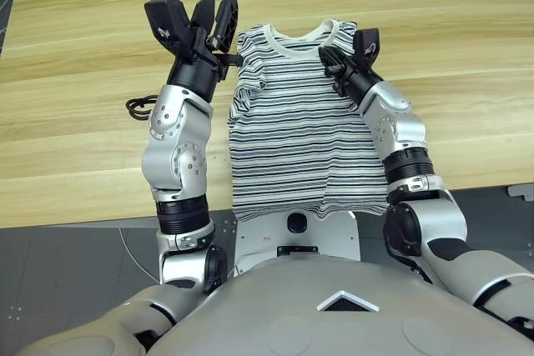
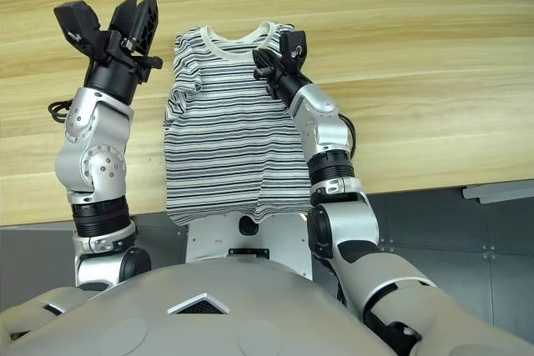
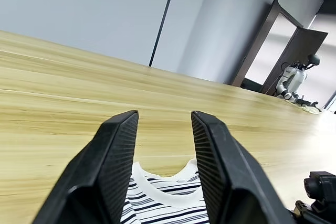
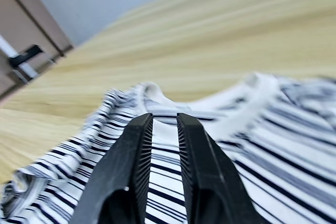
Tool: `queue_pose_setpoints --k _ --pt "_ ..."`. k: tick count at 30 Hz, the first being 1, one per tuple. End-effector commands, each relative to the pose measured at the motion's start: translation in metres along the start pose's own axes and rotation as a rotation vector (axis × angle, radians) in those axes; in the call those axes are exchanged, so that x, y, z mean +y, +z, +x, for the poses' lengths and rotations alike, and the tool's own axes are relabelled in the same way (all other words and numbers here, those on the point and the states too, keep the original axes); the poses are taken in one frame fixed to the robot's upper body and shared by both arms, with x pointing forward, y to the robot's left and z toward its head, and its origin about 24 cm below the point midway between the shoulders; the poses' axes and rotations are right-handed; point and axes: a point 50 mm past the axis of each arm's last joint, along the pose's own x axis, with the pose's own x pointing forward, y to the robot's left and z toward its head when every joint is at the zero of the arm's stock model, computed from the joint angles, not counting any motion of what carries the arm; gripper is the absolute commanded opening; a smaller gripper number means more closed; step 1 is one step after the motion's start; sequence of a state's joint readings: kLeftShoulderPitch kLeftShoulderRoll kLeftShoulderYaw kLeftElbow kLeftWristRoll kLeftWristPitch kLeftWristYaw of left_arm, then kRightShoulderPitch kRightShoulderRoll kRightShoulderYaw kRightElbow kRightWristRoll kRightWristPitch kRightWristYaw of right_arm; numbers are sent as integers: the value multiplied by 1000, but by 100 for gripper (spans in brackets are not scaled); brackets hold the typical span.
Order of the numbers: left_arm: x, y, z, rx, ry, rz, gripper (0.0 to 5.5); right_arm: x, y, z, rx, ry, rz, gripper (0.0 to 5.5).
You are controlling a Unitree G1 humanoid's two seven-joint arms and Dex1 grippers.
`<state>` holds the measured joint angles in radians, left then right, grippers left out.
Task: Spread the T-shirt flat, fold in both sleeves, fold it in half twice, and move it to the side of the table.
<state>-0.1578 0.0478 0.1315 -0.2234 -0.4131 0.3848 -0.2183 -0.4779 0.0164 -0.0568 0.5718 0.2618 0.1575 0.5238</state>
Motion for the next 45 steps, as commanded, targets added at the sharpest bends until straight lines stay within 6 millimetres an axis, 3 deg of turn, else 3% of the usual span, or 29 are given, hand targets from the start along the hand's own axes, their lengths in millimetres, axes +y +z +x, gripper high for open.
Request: queue_pose_setpoints --k 1,4,8,9,12,15,17,19,23,27,31,33,38,45 --pt "-8 17 -4 -94 -87 -38 190 5 30 -12 -109 105 -43 152" --pt "-18 32 -9 -166 -196 -69 190 13 46 -21 -165 177 -66 208" --pt "-18 44 -15 -218 -244 -64 190 27 60 -33 -200 290 -134 214" --pt "-14 46 -16 -221 -235 -31 190 30 63 -37 -215 315 -166 214" --pt "1 49 -27 -154 -267 276 190 36 65 -53 -198 376 -420 214" --pt "38 37 -67 108 -473 674 190 22 69 -83 -100 457 -631 214" --pt "56 18 -110 396 -703 699 190 9 63 -106 46 527 -662 214" --pt "78 4 -144 642 -798 677 190 -3 51 -133 232 604 -621 214" --pt "101 7 -190 914 -872 554 190 -32 42 -191 626 646 -428 214" --pt "105 16 -214 1090 -929 428 190 -48 48 -225 852 590 -221 214" --pt "96 7 -228 1154 -957 286 190 -58 38 -248 993 524 -45 214" --pt "94 1 -232 1160 -939 238 190 -61 30 -252 1023 459 77 214" --pt "96 -16 -219 1107 -677 58 190 -54 21 -248 963 354 321 214" --pt "82 -40 -212 1093 -582 75 190 -45 5 -244 922 306 358 214"
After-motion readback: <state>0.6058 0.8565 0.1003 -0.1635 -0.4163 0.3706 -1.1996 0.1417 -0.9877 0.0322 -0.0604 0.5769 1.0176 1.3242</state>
